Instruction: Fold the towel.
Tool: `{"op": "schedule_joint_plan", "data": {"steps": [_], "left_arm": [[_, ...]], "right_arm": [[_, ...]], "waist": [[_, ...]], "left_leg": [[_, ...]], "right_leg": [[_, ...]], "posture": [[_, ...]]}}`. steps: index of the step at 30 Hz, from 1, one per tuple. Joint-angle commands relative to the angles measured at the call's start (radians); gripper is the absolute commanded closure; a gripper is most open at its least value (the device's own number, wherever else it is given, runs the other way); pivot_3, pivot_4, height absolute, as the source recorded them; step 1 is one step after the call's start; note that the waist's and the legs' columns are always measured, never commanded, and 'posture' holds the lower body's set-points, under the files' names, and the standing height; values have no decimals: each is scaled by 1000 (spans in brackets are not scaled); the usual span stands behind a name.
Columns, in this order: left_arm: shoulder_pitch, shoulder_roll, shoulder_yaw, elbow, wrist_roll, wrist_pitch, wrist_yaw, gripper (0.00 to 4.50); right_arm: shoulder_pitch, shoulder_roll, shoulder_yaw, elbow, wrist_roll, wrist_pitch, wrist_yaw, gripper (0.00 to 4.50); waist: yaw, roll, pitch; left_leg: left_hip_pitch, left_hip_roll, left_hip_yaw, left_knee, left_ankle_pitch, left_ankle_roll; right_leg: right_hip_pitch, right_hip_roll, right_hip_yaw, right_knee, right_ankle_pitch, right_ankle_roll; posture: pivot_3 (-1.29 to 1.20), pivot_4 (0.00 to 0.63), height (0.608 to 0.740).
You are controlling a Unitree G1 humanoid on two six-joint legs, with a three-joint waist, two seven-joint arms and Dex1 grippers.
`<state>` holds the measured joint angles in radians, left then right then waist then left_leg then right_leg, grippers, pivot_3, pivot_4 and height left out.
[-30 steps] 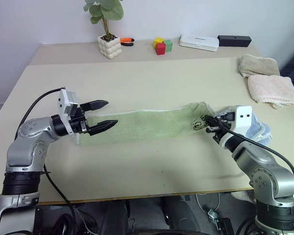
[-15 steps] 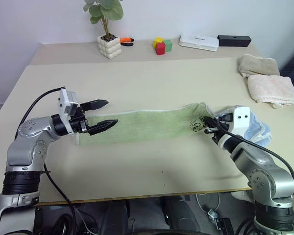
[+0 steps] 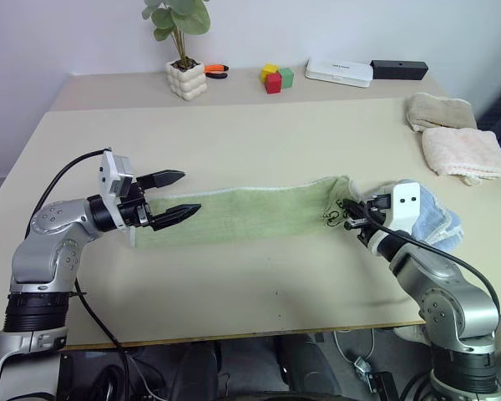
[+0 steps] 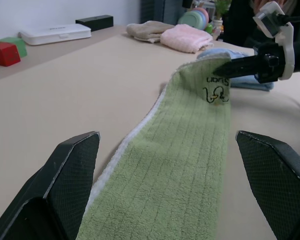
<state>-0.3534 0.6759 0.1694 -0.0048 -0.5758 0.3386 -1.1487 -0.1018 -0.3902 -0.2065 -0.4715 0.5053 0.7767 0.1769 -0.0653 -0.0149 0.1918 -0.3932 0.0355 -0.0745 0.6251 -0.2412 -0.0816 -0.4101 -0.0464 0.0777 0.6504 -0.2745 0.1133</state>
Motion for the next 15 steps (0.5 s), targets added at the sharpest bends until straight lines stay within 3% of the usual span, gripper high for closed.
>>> {"op": "schedule_joint_plan", "data": {"steps": [1,15], "left_arm": [[-1,4,-1,-29,1,-7,1,0],[-1,2,-2,-32,0,-7,1,0]], "right_arm": [[-12,-1,-4,-32,-10,-28,8,4398],[-12,8,-1,-34,-24,-29,14,4398]], "waist": [[0,0,0],[0,0,0]], "left_leg": [[0,0,0,0,0,0],[0,0,0,0,0,0]], "right_leg": [[0,0,0,0,0,0],[0,0,0,0,0,0]], "posture": [[0,150,740],[0,150,740]]}}
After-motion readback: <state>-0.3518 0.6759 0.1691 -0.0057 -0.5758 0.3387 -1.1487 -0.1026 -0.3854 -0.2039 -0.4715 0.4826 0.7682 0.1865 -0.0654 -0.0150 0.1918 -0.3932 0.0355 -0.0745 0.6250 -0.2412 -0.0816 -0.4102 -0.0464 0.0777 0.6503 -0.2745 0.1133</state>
